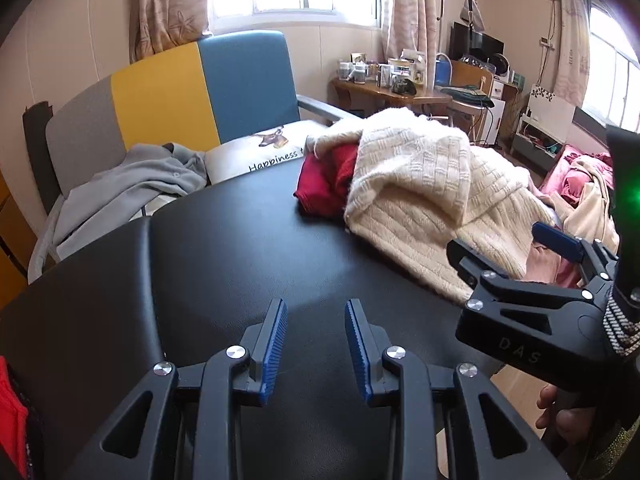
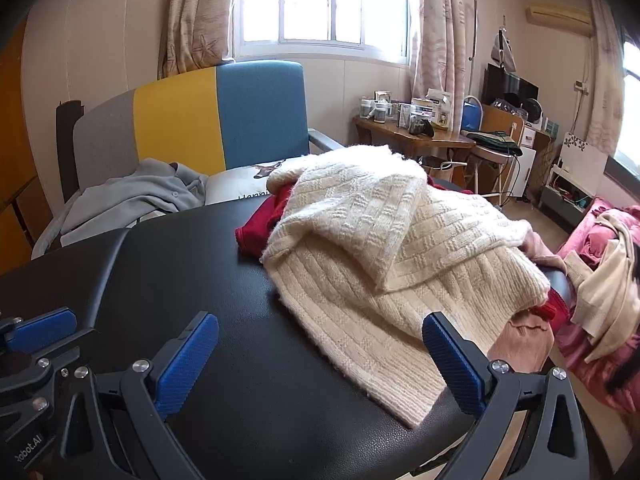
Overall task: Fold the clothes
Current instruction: 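Grasp the cream knit sweater edge with the right gripper and lift it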
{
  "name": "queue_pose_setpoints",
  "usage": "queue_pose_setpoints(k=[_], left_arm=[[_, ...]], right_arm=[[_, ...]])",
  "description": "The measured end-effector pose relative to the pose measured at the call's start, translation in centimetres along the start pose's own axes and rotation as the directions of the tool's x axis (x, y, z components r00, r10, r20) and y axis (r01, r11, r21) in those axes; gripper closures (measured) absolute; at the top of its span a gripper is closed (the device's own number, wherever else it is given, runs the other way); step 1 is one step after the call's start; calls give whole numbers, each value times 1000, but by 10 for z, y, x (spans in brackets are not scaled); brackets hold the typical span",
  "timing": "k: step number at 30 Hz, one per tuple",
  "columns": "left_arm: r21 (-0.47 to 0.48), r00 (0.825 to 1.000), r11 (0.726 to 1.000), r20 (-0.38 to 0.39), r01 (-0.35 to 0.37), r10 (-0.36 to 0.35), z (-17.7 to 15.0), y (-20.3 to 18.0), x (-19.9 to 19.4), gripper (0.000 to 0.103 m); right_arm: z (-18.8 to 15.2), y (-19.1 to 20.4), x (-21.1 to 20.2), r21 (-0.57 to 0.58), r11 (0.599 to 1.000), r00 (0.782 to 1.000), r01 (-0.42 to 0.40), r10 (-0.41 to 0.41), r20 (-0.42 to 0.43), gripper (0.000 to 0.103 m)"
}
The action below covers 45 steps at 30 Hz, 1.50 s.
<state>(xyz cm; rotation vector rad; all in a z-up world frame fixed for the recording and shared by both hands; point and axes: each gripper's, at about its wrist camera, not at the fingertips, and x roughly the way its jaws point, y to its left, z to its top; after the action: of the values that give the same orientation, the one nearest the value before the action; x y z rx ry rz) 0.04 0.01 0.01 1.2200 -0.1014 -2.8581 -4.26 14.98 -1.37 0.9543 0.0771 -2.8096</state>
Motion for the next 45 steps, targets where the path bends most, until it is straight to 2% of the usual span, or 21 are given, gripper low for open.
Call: queue_pose_setpoints(k=[5,8,13,17,19,21,23,24,26,29,31,32,33,34,35,37,38,40,42,43,45], left_arm=[[-21,1000,1000,5,0,0,-4,-2,-5,72],[-52,998,998,-58,35,-38,-8,5,10,72],[-95,981,989,-145,115,-128,-23,22,36,68],[-157,950,973,-237,170,-204,-43,35,67,68],[-139,946,980,-270,143,-176,-52,37,82,68],[-136,939,980,-294,142,-177,-63,36,92,68],[-186,922,968,-320,167,-220,-71,43,102,68],[-200,926,963,-295,183,-237,-73,46,101,68],[-229,919,949,-283,215,-276,-74,53,102,68],[-299,905,917,-253,263,-342,-80,64,102,67],[-356,892,885,-224,301,-393,-84,72,103,67],[-382,884,867,-210,319,-418,-85,76,102,67],[-401,877,854,-202,331,-435,-86,79,102,67],[-419,871,842,-195,341,-450,-87,81,102,67],[-431,870,836,-192,340,-453,-87,84,100,69],[-409,897,862,-188,300,-401,-83,87,90,69],[-392,912,877,-179,279,-370,-79,89,83,69],[-379,926,881,-132,282,-354,-69,98,61,69],[-377,930,876,-84,302,-357,-58,109,39,68],[-376,929,871,-63,316,-364,-54,114,28,68],[-372,920,861,-43,347,-390,-38,115,21,67]], right_arm=[[0,-1,2,-16,1000,1000,1,-1,-8,0],[-7,4,2,-39,999,1000,-8,8,0,0],[-26,-17,13,70,986,988,-150,153,-26,0],[-35,-45,25,179,941,955,-287,295,-20,0],[-26,-62,30,230,921,947,-316,322,11,0],[-7,-81,36,267,900,939,-344,330,96,0],[13,-95,44,281,900,941,-333,298,160,0],[25,-99,53,277,905,944,-323,284,170,0],[49,-106,76,281,913,952,-296,258,163,0],[83,-113,118,325,913,969,-246,229,89,0],[97,-112,142,371,898,970,-237,237,46,8],[101,-111,149,392,886,967,-247,249,48,24],[105,-110,157,413,874,964,-258,260,51,48],[107,-106,161,430,856,953,-287,299,42,60],[109,-101,165,448,836,940,-317,338,33,89],[111,-67,159,382,826,897,-415,441,19,92],[108,-38,149,290,848,886,-443,464,-1,92],[89,7,138,212,814,826,-541,561,-48,92],[59,46,125,158,791,789,-591,608,-91,92],[40,59,121,185,756,752,-628,651,-103,92],[-1,81,115,222,716,705,-662,695,-139,92]])
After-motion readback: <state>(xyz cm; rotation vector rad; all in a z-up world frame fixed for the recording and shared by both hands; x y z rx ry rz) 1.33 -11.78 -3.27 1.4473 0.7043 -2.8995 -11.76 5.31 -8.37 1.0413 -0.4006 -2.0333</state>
